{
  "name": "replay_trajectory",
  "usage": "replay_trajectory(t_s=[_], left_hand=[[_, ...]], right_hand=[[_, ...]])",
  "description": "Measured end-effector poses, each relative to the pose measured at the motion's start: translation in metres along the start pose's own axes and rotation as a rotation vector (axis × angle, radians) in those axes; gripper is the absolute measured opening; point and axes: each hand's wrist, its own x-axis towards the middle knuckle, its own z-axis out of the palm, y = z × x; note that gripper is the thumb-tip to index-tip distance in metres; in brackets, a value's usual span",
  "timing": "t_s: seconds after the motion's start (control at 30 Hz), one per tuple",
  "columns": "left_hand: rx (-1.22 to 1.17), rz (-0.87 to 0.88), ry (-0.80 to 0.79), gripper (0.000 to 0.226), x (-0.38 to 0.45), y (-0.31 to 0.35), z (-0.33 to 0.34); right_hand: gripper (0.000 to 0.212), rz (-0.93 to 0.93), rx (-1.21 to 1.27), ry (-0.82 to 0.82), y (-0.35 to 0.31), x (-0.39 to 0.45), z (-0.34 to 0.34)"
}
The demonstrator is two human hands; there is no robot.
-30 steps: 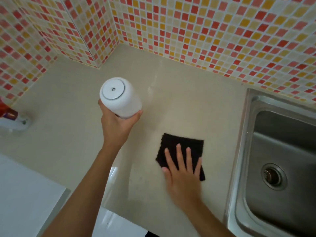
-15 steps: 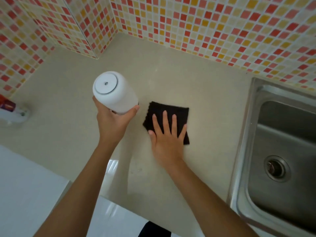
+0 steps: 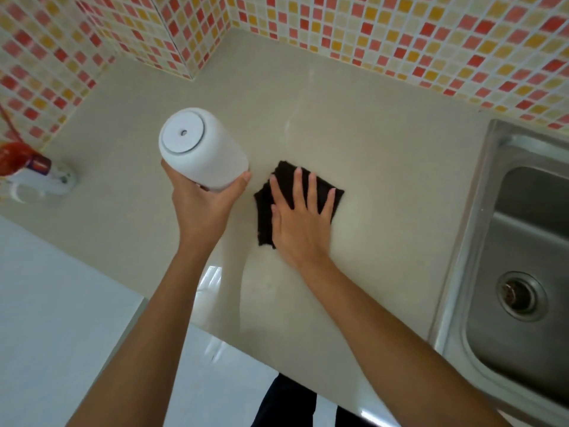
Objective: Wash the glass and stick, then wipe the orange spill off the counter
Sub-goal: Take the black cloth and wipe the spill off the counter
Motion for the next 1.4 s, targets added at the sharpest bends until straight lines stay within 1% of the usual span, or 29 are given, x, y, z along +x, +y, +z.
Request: replay_trajectory(t_s=[0.1, 0.13, 0.17, 0.23, 0.37, 0.4, 0.47, 0.5, 0.53, 0.6, 0.67, 0.7, 0.77, 0.83, 0.9, 0.93, 1.0, 1.1, 1.17, 1.2, 1.23, 1.3, 1.37, 1.4], left_hand=[[0.025, 0.001, -0.003, 0.095, 0.001, -0.002, -0.001], [0.031, 0.005, -0.014, 0.096, 0.000, -0.001, 0.001], [0.032, 0.007, -0.029, 0.096, -0.002, -0.001, 0.003], [0.022, 0.004, -0.066, 0.096, -0.005, 0.000, 0.011], [-0.013, -0.027, -0.109, 0.095, -0.018, 0.001, 0.031], [-0.022, -0.038, -0.116, 0.096, -0.021, 0.002, 0.036], [-0.041, -0.053, -0.116, 0.096, -0.024, 0.002, 0.043], [-0.044, -0.058, -0.114, 0.096, -0.025, 0.002, 0.044], [-0.044, -0.057, -0.110, 0.096, -0.025, 0.002, 0.044], [-0.044, -0.044, -0.101, 0.096, -0.019, 0.003, 0.045], [-0.042, -0.029, -0.101, 0.095, -0.012, 0.003, 0.045], [-0.038, -0.022, -0.098, 0.094, -0.008, 0.003, 0.045], [-0.034, -0.022, -0.104, 0.094, -0.007, 0.001, 0.046], [-0.042, -0.022, -0.109, 0.094, -0.008, -0.001, 0.045], [-0.050, -0.022, -0.111, 0.093, -0.008, -0.002, 0.041], [-0.044, -0.015, -0.106, 0.093, -0.007, -0.003, 0.037], [-0.023, -0.001, -0.090, 0.094, -0.006, -0.003, 0.030], [-0.015, -0.014, -0.046, 0.094, -0.006, -0.001, 0.021], [-0.009, -0.014, -0.016, 0.095, -0.002, 0.002, 0.016], [0.001, -0.005, -0.009, 0.095, 0.001, 0.004, 0.015], [0.011, 0.005, -0.012, 0.094, 0.004, 0.005, 0.016], [0.021, 0.027, -0.023, 0.093, 0.005, 0.008, 0.020], [0.012, 0.036, -0.022, 0.092, 0.000, 0.009, 0.027], [0.001, 0.035, -0.028, 0.092, -0.003, 0.008, 0.030]], right_hand=[[0.055, -0.194, 0.054, -0.102, -0.042, -0.076, -0.001], [0.054, -0.241, 0.061, -0.122, -0.039, -0.097, -0.002], [0.052, -0.248, 0.063, -0.115, -0.027, -0.110, -0.003], [0.051, -0.146, 0.034, -0.070, 0.017, -0.113, -0.008], [0.051, 0.225, -0.097, -0.014, 0.127, -0.085, -0.024], [0.052, 0.293, -0.092, -0.015, 0.142, -0.083, -0.027], [0.052, 0.376, -0.064, -0.008, 0.135, -0.092, -0.027], [0.053, 0.375, -0.059, -0.018, 0.118, -0.104, -0.025], [0.053, 0.327, -0.060, -0.025, 0.096, -0.118, -0.023], [0.053, 0.135, -0.044, -0.049, 0.061, -0.131, -0.021], [0.052, -0.022, 0.005, -0.046, 0.057, -0.091, -0.021], [0.052, -0.046, 0.012, -0.026, 0.060, -0.056, -0.019], [0.050, 0.011, 0.018, 0.018, 0.075, 0.023, -0.017], [0.052, 0.137, 0.043, 0.008, 0.098, 0.101, -0.020], [0.053, 0.241, 0.051, -0.049, 0.117, 0.149, -0.023], [0.054, 0.272, 0.036, -0.060, 0.121, 0.157, -0.023], [0.054, 0.311, 0.024, -0.039, 0.114, 0.140, -0.019], [0.053, 0.291, 0.044, 0.058, 0.065, 0.052, -0.008], [0.052, 0.169, 0.075, 0.063, 0.019, -0.019, -0.004], [0.052, 0.095, 0.087, 0.040, 0.001, -0.040, -0.003], [0.051, 0.028, 0.099, 0.008, -0.010, -0.047, -0.002], [0.051, -0.067, 0.108, -0.025, -0.009, -0.015, -0.002], [0.051, -0.076, 0.096, -0.023, 0.014, 0.039, -0.004], [0.051, -0.039, 0.082, -0.021, 0.032, 0.065, -0.007]])
